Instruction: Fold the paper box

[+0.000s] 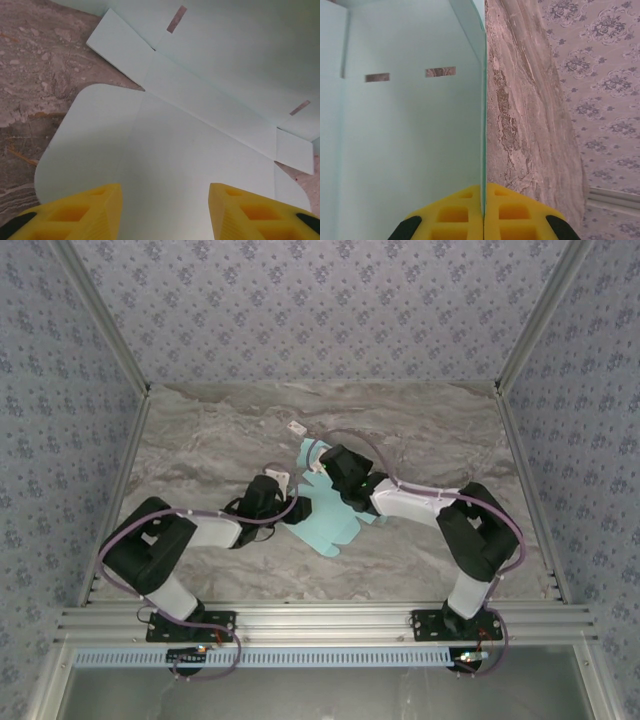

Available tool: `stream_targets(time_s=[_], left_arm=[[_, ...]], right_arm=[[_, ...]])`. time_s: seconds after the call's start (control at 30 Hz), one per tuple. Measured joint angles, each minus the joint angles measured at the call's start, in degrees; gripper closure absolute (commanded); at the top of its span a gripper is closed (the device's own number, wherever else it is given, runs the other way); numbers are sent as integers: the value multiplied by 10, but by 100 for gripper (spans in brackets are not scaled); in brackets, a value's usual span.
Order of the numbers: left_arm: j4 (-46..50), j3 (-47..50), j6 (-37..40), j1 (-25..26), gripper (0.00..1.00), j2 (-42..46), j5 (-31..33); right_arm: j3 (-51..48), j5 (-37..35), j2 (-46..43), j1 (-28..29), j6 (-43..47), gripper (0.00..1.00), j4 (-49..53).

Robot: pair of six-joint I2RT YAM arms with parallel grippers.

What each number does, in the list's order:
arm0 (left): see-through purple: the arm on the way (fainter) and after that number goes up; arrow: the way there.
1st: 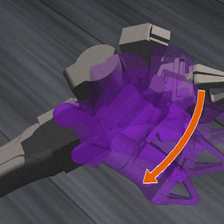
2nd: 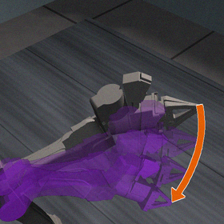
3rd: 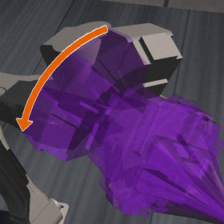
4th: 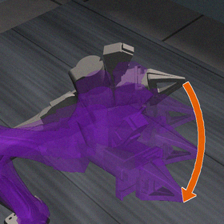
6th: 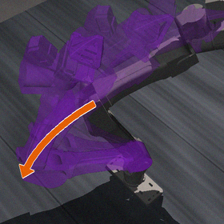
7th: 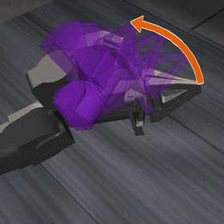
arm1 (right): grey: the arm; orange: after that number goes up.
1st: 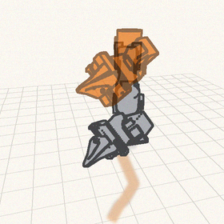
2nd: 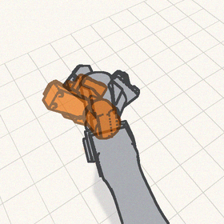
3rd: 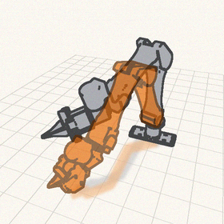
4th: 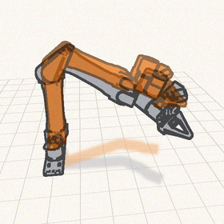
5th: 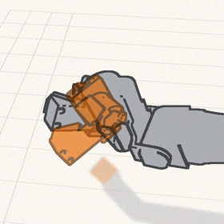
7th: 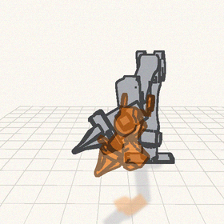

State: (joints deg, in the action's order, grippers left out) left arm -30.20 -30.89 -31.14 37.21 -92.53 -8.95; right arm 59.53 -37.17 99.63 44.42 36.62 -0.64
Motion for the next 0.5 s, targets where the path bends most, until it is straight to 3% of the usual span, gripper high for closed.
stream_targets(time_s=[0.5], left_arm=[[-102, 14, -3, -1, 52, -51, 0]], right_arm=[[-61, -78, 14, 24, 87, 100, -153]])
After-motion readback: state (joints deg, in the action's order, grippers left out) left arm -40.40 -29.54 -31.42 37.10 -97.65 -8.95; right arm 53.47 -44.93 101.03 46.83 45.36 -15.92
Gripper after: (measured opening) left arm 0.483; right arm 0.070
